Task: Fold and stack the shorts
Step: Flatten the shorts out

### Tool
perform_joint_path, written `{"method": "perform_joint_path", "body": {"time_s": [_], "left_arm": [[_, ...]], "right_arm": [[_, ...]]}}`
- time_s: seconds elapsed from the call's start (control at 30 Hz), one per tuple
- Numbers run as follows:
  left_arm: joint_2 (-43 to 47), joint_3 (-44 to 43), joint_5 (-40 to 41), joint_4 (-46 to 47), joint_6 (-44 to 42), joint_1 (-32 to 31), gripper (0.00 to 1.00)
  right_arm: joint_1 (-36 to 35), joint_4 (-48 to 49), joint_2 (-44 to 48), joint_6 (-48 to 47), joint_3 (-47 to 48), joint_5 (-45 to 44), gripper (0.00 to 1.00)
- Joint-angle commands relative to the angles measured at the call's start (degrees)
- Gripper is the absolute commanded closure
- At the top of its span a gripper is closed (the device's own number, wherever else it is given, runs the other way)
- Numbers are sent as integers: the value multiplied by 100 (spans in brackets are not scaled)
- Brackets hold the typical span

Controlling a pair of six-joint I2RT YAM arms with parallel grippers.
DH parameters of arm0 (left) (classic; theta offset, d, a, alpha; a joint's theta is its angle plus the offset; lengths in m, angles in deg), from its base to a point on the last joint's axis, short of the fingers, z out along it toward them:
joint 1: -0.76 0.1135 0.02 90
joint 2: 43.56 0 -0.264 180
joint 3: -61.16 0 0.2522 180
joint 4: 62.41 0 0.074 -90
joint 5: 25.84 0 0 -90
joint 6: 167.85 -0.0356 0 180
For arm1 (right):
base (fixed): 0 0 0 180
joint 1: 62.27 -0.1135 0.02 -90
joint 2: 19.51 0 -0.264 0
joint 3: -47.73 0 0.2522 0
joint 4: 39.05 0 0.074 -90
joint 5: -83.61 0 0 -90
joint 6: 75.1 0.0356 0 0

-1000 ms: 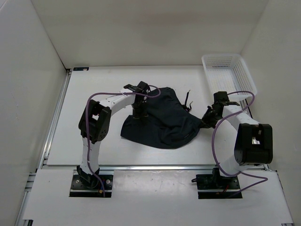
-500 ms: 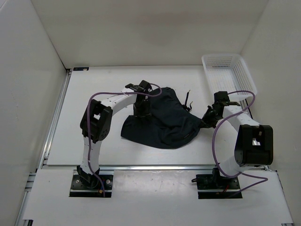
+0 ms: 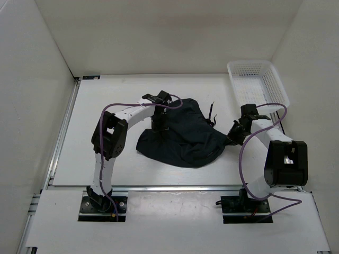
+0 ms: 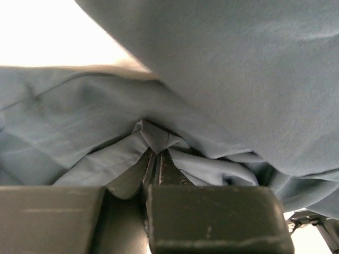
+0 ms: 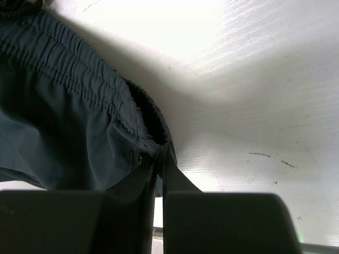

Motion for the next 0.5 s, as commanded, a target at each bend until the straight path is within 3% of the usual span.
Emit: {"method": "perform_joint_path", "body": {"time_s": [0.0, 0.17, 0.3, 0.4, 0.43, 0.47], "left_arm": [[651, -297, 372, -328, -56, 27, 90], [1274, -358, 435, -716, -214, 299, 90], [1556, -568, 435, -1049, -459, 886, 90], [1330, -1454, 374, -1304, -670, 1335, 90], [1207, -2284, 374, -1444, -784, 1633, 90], [1083, -2788, 252, -1733, -785, 1784, 90]], "right_arm": [[-2, -140, 274, -116, 103, 50, 100], [-2, -526, 458, -169, 393, -64, 100], [-2, -667, 590, -169, 858, 14, 100], [-2, -667, 249, -38, 1857, 199, 100], [-2, -754, -118, -37, 2296, 199, 100], [-2, -834, -330, -37, 3344, 199, 100]]}}
